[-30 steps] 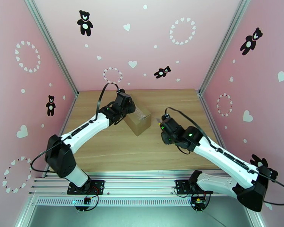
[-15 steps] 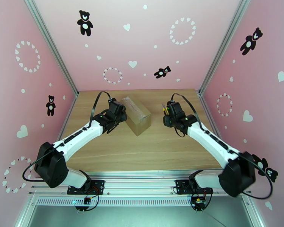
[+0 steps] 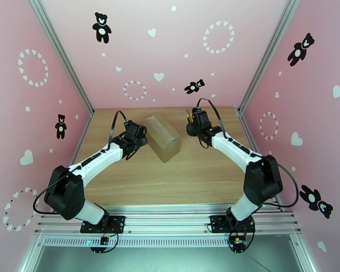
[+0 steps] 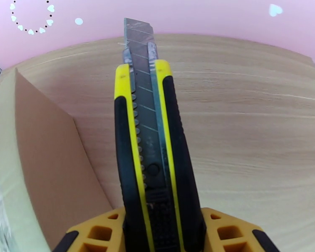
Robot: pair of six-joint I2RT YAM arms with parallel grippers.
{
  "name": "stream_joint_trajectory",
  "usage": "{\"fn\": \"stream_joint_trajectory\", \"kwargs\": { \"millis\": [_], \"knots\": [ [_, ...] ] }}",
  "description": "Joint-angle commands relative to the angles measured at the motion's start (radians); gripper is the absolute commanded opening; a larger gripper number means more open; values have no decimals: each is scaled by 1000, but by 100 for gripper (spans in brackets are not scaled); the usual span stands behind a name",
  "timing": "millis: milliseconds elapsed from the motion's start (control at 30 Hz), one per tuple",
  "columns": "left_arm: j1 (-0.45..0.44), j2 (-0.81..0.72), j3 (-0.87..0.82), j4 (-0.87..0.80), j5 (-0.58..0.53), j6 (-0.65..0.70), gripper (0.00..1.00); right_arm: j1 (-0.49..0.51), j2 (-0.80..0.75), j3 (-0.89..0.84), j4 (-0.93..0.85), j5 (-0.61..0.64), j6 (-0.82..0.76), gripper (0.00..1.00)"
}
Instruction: Unpack the express box
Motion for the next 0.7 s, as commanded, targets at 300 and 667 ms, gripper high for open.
{"fn": "stream_joint_trajectory", "kwargs": {
  "millis": [300,667],
  "knots": [
    [4,78,24,73,21,-32,44,26,65,17,108,-66,103,0],
    [-47,78,-1,68,23,-52,44,115,-6,-98,138,-5,181,0]
  ]
}}
